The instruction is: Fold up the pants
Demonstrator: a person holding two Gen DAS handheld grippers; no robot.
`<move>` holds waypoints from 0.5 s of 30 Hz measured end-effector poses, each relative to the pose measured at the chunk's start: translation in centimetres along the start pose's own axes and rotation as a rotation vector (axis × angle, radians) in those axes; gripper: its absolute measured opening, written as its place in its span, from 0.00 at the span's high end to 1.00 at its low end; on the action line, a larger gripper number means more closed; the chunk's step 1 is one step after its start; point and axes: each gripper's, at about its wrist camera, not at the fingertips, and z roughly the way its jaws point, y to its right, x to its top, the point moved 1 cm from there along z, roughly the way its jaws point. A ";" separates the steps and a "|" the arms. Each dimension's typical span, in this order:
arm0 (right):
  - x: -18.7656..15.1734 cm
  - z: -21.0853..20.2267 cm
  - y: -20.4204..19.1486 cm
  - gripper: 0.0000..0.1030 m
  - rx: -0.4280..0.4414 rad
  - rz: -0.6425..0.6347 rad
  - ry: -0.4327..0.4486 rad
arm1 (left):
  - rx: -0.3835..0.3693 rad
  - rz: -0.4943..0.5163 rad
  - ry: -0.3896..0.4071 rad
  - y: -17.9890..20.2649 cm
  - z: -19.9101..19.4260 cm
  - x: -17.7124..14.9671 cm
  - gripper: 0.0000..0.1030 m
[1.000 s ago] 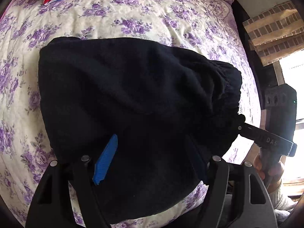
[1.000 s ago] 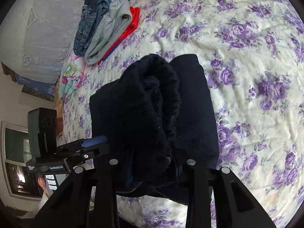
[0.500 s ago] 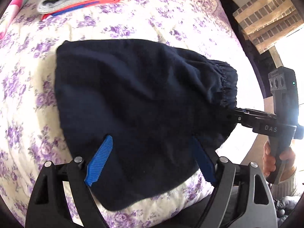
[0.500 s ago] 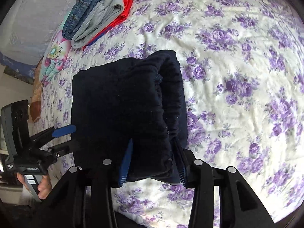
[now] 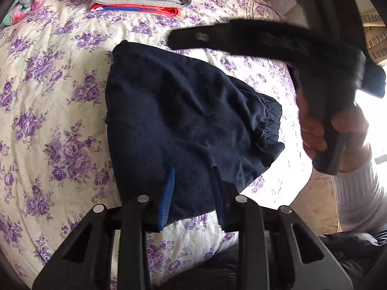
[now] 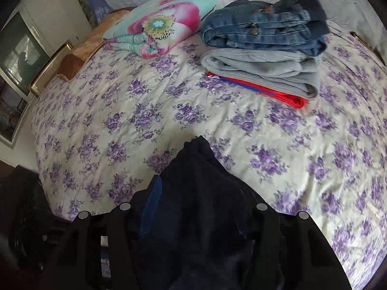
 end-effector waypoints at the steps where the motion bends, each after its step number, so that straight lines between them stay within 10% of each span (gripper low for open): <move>1: 0.9 1.5 -0.3 0.53 -0.016 -0.022 -0.021 | 0.006 0.005 -0.010 0.0 0.5 0.0 0.81; 5: 2.4 5.4 -0.6 0.65 0.016 -0.024 -0.139 | 0.022 -0.005 -0.062 -0.6 2.5 -0.2 0.82; 6: 2.4 6.5 -0.7 0.89 0.030 -0.027 -0.186 | 0.019 -0.014 -0.079 -0.8 3.0 -0.3 0.82; 15: 1.8 10.0 -0.1 0.90 -0.052 0.035 -0.244 | -0.008 -0.082 -0.126 -2.3 5.1 -1.4 0.83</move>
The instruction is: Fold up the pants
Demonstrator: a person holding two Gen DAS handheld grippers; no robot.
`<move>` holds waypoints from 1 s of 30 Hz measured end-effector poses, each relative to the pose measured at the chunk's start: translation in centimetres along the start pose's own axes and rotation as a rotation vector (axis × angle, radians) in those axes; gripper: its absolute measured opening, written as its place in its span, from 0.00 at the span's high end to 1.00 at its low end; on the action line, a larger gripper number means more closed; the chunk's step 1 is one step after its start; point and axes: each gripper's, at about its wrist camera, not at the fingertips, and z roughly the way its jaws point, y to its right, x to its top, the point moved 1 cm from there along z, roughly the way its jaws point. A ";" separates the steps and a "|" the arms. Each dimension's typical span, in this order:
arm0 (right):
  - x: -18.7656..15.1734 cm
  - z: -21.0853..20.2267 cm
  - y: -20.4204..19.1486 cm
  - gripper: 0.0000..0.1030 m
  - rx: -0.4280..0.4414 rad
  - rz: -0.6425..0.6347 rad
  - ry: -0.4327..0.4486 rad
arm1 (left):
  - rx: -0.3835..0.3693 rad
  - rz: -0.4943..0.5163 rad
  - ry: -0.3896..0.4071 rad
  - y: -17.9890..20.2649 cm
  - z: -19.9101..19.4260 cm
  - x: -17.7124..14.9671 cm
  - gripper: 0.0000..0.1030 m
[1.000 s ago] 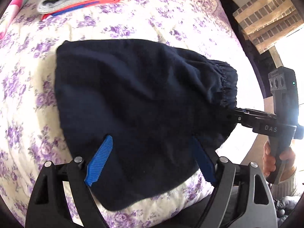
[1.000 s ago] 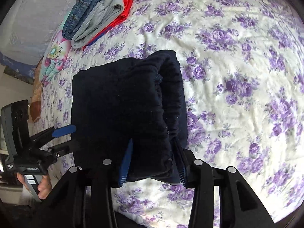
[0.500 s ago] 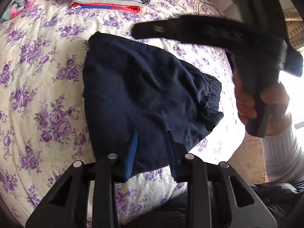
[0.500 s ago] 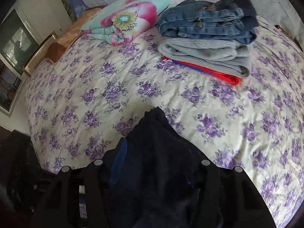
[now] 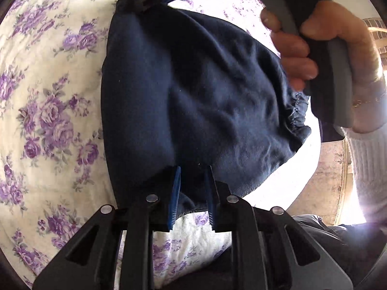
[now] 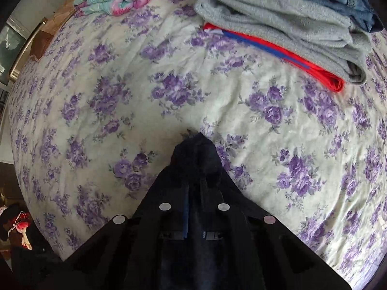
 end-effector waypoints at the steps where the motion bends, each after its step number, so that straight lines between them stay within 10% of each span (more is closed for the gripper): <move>1: -0.1 0.3 -0.1 0.89 0.005 -0.008 0.025 | 0.004 0.000 -0.005 -0.1 0.2 0.0 0.83; 4: -0.3 -0.2 -0.7 0.85 -0.012 -0.062 0.035 | -0.003 -0.005 -0.017 -0.4 0.2 0.4 0.82; 7: -1.2 -3.6 0.1 0.57 -0.032 -0.036 0.065 | 0.017 -0.011 -0.017 -0.5 -1.3 0.7 0.77; 10: -4.0 -9.6 2.3 0.33 0.000 0.051 0.198 | 0.035 -0.036 0.087 -1.4 -5.0 1.0 0.30; 12: -6.8 -12.8 4.4 0.14 -0.049 0.118 0.288 | 0.010 -0.084 0.140 -2.8 -6.7 1.1 0.22; 26: -29.5 -16.2 12.7 0.14 -0.110 0.592 0.249 | -0.199 -0.182 -0.041 -6.2 1.4 5.7 0.15; 30: -31.6 -15.4 13.7 0.14 -0.049 0.711 0.253 | -0.138 -0.093 -0.014 -3.5 1.6 6.8 0.34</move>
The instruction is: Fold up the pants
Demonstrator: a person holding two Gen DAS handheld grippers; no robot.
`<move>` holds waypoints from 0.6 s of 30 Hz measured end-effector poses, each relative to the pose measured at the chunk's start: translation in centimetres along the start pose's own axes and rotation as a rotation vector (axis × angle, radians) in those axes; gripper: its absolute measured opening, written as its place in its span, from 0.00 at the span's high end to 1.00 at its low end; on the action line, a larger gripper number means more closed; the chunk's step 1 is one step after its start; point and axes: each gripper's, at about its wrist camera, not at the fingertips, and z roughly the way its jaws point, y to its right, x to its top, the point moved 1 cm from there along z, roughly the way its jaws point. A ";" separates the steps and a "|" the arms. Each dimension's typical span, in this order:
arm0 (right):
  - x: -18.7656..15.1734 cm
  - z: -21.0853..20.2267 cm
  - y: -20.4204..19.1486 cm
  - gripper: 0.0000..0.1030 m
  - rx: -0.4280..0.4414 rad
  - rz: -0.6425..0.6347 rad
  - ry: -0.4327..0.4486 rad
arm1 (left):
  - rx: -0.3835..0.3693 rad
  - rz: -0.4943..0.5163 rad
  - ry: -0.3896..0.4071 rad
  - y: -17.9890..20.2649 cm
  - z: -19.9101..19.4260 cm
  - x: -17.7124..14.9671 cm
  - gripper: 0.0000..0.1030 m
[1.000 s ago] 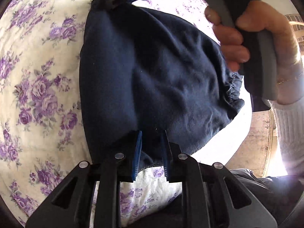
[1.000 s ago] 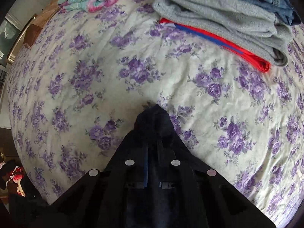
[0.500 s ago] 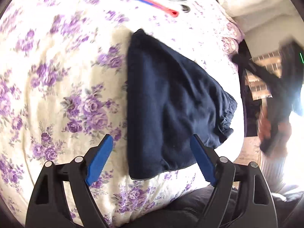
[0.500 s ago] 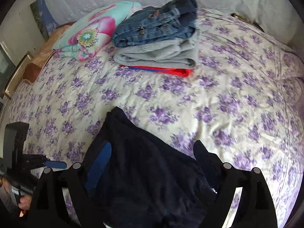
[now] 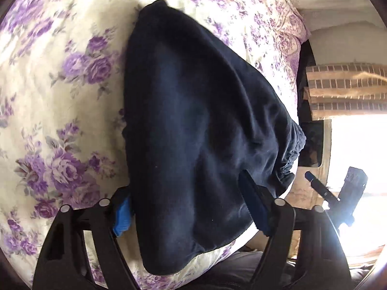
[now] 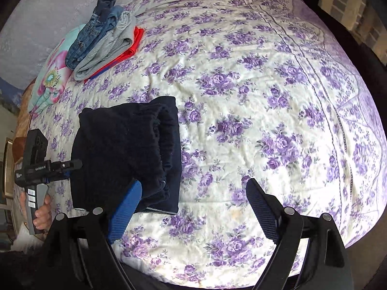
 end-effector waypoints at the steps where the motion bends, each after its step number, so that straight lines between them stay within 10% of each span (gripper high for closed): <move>1: 0.1 0.1 -0.1 0.14 0.030 0.013 0.001 | 0.060 0.056 0.008 1.0 0.0 -0.2 0.43; 3: 0.3 0.9 -0.8 0.14 0.085 0.013 0.004 | 0.123 0.140 0.010 2.1 0.2 -0.6 0.68; 7: 1.8 4.1 -2.3 0.14 0.179 0.011 -0.009 | 0.138 0.126 0.018 1.2 0.4 -0.3 0.77; 18: 2.3 12.8 -3.7 0.11 0.273 -0.020 -0.264 | -0.003 0.005 -0.017 -3.2 1.8 0.8 0.60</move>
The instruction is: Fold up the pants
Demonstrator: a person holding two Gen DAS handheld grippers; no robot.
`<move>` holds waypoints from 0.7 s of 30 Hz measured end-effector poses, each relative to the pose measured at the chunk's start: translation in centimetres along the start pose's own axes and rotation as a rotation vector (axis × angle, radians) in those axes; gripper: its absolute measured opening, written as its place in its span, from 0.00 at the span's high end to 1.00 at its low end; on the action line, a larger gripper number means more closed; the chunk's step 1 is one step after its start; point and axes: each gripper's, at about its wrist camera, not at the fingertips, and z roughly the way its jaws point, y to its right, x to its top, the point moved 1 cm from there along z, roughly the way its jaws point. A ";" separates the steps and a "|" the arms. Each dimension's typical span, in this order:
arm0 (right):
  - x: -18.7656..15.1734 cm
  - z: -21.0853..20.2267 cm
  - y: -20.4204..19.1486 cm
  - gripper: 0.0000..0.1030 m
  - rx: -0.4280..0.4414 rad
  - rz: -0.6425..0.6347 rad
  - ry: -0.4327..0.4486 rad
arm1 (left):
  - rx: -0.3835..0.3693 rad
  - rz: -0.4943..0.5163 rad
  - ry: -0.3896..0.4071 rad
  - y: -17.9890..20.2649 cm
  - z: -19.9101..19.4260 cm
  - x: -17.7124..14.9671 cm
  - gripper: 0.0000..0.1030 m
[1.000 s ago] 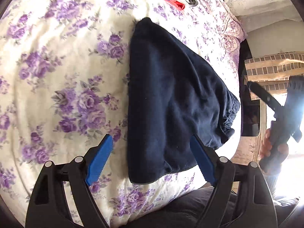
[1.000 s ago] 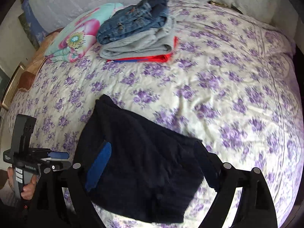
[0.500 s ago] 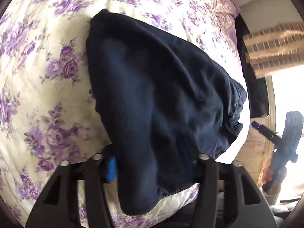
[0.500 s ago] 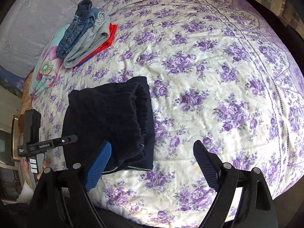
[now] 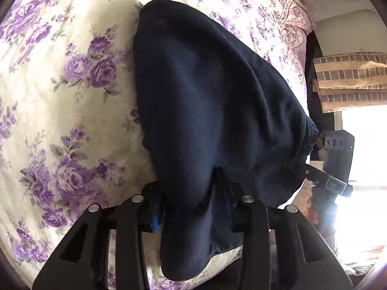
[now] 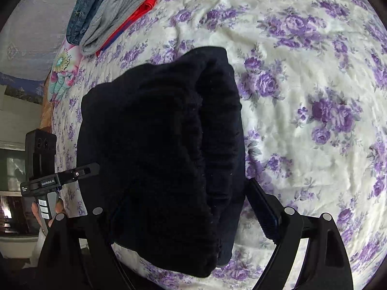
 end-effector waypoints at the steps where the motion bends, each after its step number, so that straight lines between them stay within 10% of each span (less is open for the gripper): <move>1: 0.2 0.6 0.0 0.08 0.014 -0.004 0.002 | -0.017 -0.013 -0.007 -0.2 0.3 0.3 0.59; 3: 0.6 0.7 -0.8 0.09 0.028 -0.030 0.054 | -0.042 -0.032 -0.014 -0.4 0.7 0.7 0.58; 8: 0.2 -1.4 -3.8 0.60 -0.023 -0.134 0.130 | 0.023 0.033 0.031 1.9 -0.6 0.5 0.78; 16: 0.4 -6.3 -9.5 0.64 -0.071 -0.287 0.252 | -0.006 0.095 0.185 5.5 -6.6 -1.4 0.83; 21: 7.8 -10.0 -15.1 0.64 0.001 -0.353 0.291 | 0.014 0.088 0.273 6.7 -13.3 3.7 0.83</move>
